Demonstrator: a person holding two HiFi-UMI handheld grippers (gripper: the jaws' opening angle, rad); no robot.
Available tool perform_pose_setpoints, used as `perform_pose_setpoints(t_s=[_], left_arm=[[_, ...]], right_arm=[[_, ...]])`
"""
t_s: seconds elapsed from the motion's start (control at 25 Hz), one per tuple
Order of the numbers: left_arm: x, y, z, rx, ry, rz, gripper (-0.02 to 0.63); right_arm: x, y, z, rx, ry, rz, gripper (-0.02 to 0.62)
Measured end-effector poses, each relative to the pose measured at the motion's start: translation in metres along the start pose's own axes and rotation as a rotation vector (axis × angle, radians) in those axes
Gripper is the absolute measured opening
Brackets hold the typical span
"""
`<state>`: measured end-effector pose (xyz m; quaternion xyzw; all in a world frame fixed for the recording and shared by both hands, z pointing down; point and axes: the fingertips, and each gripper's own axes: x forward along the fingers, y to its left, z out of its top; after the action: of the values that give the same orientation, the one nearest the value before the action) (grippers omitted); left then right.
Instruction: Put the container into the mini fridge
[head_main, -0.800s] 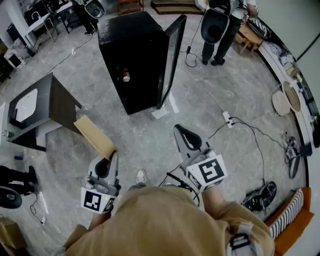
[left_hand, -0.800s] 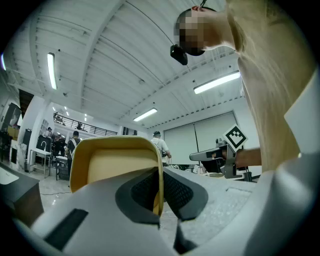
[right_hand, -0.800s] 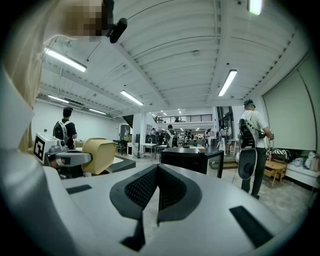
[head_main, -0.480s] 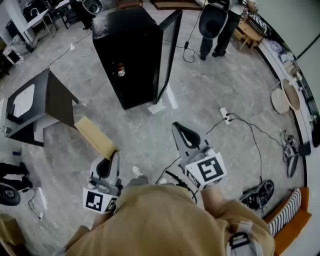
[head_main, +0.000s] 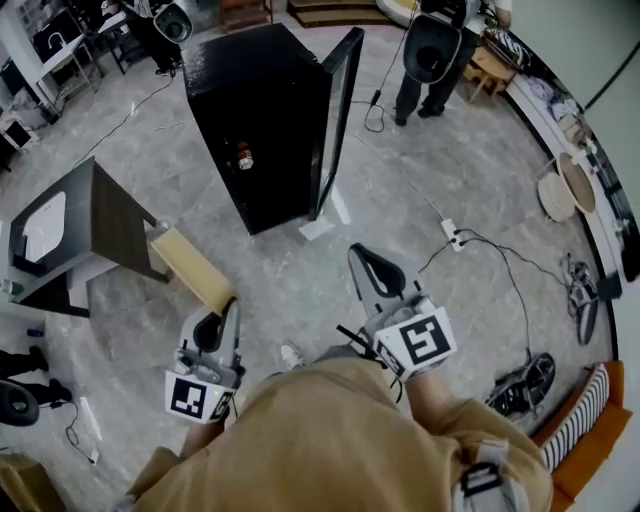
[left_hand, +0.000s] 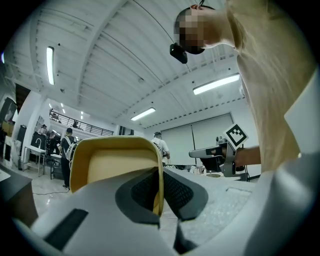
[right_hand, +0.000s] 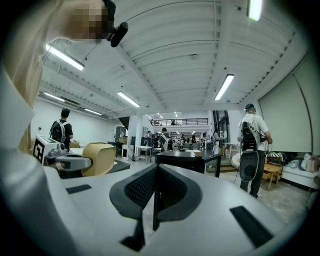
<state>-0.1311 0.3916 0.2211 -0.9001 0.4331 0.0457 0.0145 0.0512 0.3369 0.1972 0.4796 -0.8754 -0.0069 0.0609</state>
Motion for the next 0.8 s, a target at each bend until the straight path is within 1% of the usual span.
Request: perform_pose_setpoints(t_s=[0.12,0.24,0.44,0.6,0.8], left_arm=[[0.006,0.022,-0.003,0.019,0.001,-0.025,0.005],[0.017,0.038,-0.007,-0.002,0.009,-0.027,0.005],[0.044,0.052,-0.008,0.002,0.000,-0.041,0.005],[0.071,0.060,-0.015,0.014,-0.001,-0.032,0.005],[0.120,0.069,-0.016,0.024,0.005,0.005,0.005]], right_arm=[[0.018,0.004,0.002,0.005,-0.001,-0.013,0.002],[0.031,0.004,-0.001,0.030,0.012,-0.001,0.002],[0.055,-0.013,-0.002,0.037,0.011,0.000,0.002],[0.080,-0.034,-0.010,0.050,0.012,0.031,0.002],[0.119,-0.077,-0.009,0.061,-0.002,0.085,0.002]])
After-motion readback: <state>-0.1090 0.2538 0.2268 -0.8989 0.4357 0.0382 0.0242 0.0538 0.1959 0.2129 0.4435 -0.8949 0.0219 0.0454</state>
